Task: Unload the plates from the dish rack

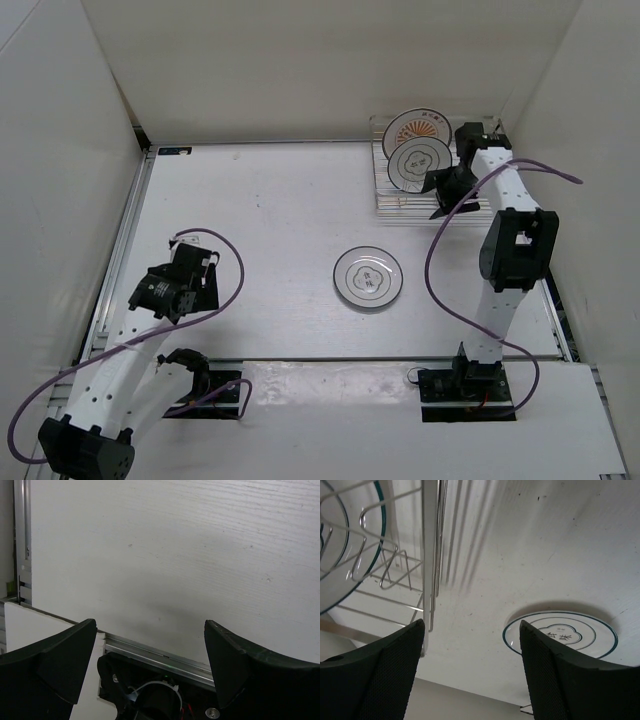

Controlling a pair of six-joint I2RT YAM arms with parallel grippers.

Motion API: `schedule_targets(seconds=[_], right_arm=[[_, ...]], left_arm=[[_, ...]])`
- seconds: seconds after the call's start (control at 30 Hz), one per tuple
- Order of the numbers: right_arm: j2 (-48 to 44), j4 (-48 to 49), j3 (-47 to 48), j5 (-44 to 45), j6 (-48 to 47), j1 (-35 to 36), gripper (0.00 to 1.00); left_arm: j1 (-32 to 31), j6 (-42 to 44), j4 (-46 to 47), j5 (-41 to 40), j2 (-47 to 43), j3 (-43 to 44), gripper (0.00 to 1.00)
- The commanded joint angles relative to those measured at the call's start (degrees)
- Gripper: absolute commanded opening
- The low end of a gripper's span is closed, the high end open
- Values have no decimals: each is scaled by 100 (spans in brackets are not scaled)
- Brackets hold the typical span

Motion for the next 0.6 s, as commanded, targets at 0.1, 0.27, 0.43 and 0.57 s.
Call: schedule_targets(seconds=[0.1, 0.27, 0.43, 0.57], right_arm=[[243, 520, -91, -30, 387, -293, 78], [402, 415, -116, -66, 334, -347, 69], [34, 458, -774, 84, 299, -356, 54], [-265, 511, -1188, 101, 351, -382, 41]], left_arm=[[-15, 149, 33, -277, 174, 101, 100], [-6, 237, 85, -295, 280, 145, 100], [3, 193, 103, -242, 332, 118, 100], [20, 167, 103, -198, 315, 110, 100]])
